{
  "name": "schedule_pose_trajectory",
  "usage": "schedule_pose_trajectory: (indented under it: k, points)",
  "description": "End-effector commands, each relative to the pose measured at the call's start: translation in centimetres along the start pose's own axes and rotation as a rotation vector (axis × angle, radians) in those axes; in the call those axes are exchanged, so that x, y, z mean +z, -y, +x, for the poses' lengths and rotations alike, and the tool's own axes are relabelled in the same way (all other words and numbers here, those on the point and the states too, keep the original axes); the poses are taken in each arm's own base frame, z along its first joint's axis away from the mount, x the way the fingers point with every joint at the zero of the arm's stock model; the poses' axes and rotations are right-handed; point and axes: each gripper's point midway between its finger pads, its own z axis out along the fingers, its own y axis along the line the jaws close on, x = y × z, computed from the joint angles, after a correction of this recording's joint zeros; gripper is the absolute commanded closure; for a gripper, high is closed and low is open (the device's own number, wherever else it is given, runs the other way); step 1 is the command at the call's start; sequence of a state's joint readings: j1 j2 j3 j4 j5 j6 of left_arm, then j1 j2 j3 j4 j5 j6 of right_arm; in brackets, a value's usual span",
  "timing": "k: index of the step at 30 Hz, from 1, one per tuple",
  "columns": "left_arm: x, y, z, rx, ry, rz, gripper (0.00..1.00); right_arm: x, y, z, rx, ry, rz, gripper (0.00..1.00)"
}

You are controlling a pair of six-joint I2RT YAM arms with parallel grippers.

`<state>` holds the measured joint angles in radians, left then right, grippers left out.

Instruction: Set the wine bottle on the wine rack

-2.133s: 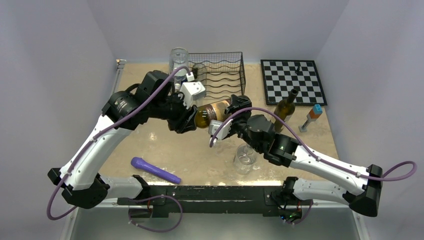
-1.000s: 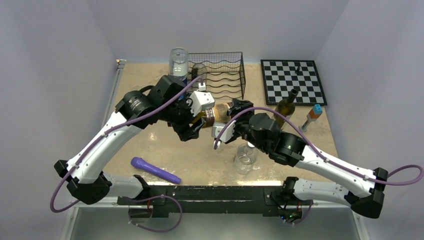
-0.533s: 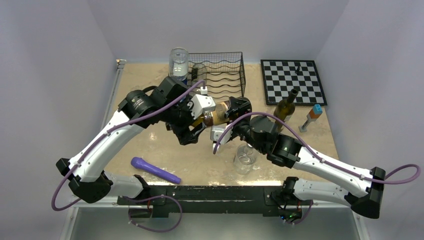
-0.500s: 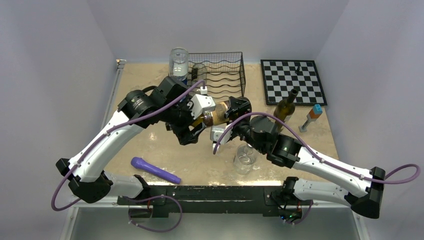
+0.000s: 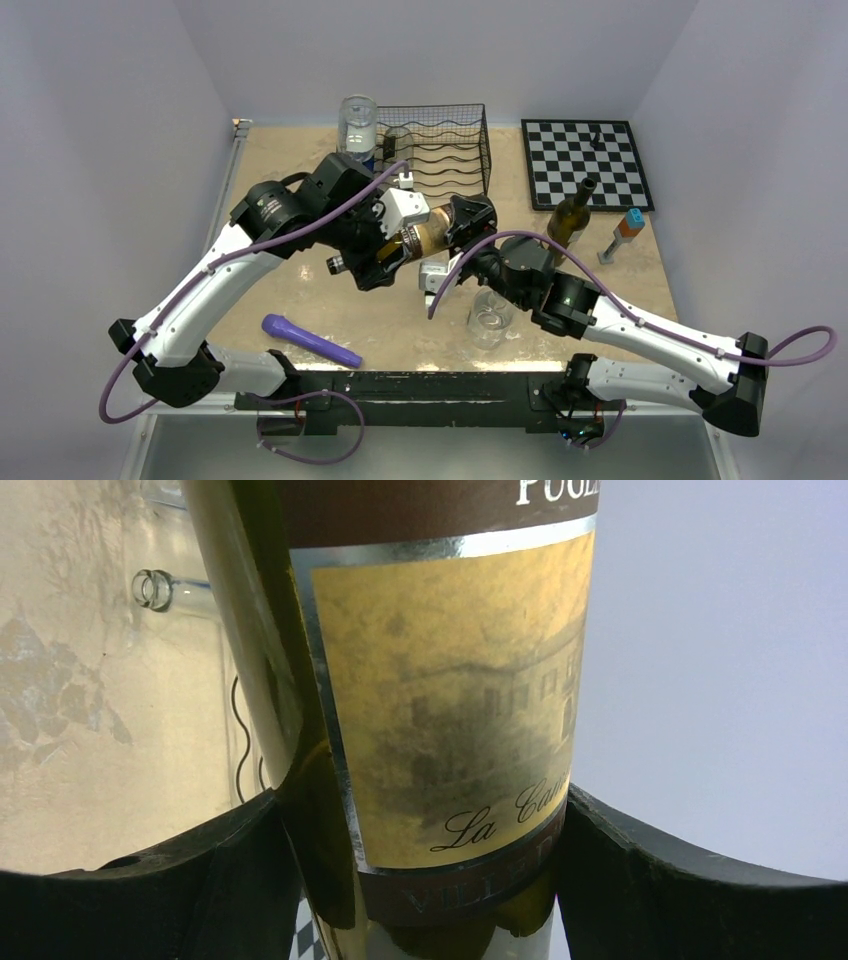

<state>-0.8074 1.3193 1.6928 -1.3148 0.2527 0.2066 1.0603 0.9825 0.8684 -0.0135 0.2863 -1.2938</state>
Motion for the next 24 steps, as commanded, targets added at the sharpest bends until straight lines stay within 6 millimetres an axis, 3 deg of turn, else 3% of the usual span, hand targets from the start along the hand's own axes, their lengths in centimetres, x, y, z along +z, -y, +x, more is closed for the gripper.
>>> schedule_pose_trajectory:
  k: [1,9,17,21,24]
  points:
    - [-2.3,-0.1,-1.8,0.06,0.1,-0.038,0.14,-1.1,5.4,-1.7,0.03,0.08,0.193,1.0]
    - [-1.8,0.0,-0.1,0.049,0.036,-0.034,0.19,-1.5,6.7,-1.7,0.043,0.082,0.255,1.0]
    - [-1.6,-0.4,-0.4,0.056,0.024,-0.043,0.24,-2.4,7.4,-2.5,0.052,0.139,0.281,1.0]
    - [-1.5,0.2,-0.4,0.079,0.024,0.0,0.49,-2.5,7.0,-2.2,0.021,0.13,0.283,1.0]
    - [-1.2,0.6,-0.3,0.082,0.018,0.028,0.61,-2.7,7.1,-2.2,0.012,0.13,0.292,1.0]
